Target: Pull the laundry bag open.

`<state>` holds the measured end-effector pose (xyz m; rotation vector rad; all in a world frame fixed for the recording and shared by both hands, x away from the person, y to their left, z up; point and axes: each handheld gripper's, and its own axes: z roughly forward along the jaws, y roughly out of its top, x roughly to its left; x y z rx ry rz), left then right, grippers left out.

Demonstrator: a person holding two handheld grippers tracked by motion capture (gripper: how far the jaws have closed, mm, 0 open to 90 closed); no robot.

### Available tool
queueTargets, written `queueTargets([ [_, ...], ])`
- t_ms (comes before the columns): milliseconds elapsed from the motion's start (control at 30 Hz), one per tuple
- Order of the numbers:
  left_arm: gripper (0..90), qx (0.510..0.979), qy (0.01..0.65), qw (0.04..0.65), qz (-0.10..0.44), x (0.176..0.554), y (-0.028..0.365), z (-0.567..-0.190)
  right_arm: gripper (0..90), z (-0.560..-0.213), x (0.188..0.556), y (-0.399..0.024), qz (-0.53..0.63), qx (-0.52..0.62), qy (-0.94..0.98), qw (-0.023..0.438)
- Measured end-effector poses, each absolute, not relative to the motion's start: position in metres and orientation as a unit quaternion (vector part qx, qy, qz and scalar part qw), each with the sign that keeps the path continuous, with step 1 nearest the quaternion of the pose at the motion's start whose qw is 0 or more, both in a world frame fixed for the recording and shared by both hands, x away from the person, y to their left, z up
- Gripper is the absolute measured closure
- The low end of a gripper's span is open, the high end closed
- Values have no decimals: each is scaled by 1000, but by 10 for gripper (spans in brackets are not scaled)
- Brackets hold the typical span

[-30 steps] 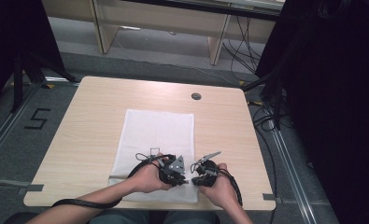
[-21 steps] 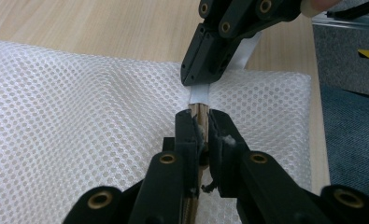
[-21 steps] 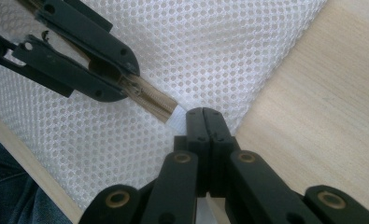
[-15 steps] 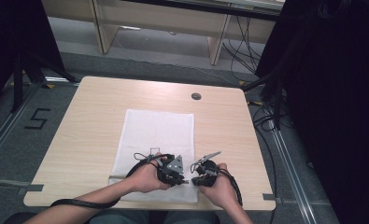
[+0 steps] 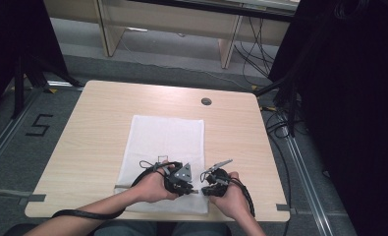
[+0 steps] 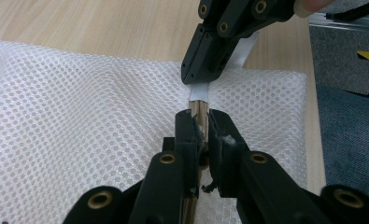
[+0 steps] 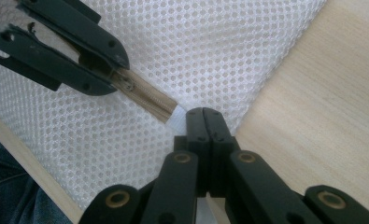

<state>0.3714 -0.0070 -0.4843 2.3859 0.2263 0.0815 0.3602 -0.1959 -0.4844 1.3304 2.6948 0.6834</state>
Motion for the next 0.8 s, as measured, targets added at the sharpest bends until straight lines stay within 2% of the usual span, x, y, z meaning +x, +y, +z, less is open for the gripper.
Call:
queueTargets([
  [800, 826, 927, 80, 365, 38, 371, -2, -481, 900, -484, 360, -196, 217, 433, 874, 31],
])
